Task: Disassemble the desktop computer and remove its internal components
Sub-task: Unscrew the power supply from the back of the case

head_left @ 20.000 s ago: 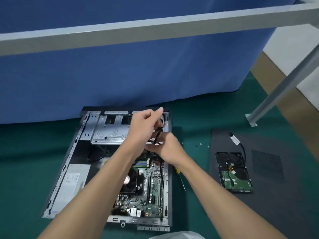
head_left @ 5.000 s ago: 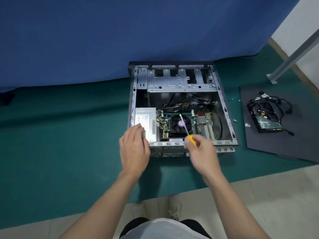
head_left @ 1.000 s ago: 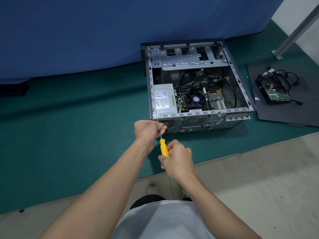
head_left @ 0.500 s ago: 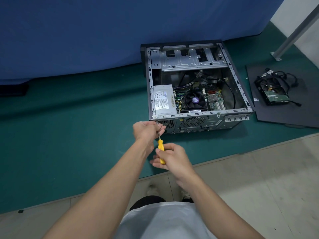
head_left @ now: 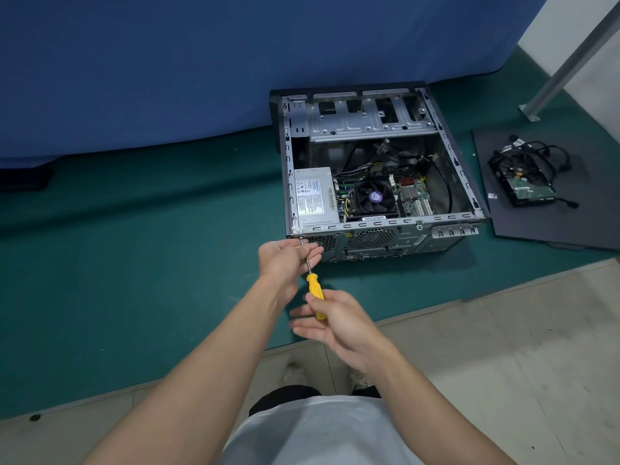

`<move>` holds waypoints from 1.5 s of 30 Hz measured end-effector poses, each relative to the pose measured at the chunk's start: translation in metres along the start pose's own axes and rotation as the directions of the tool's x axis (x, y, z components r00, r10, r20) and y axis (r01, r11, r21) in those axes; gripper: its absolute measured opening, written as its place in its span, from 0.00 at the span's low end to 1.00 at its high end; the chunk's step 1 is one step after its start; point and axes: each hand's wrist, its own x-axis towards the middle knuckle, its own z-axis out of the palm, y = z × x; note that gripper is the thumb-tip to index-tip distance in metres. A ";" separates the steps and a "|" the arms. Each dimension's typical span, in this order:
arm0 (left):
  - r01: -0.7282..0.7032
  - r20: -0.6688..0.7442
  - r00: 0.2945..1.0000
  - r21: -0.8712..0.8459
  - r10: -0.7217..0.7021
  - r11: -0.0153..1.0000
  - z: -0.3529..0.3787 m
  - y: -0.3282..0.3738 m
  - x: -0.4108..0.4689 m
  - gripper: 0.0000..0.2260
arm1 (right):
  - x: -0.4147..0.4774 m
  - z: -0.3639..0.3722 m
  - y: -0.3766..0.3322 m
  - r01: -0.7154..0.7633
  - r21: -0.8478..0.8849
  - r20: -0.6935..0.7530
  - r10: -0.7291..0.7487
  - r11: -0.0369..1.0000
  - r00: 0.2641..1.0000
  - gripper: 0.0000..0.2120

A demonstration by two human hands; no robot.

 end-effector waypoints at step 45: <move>-0.062 -0.022 0.998 0.027 0.062 0.998 -0.003 -0.001 -0.002 0.09 | 0.005 0.015 -0.007 0.036 -0.022 -0.108 -0.038 0.999 0.993 0.04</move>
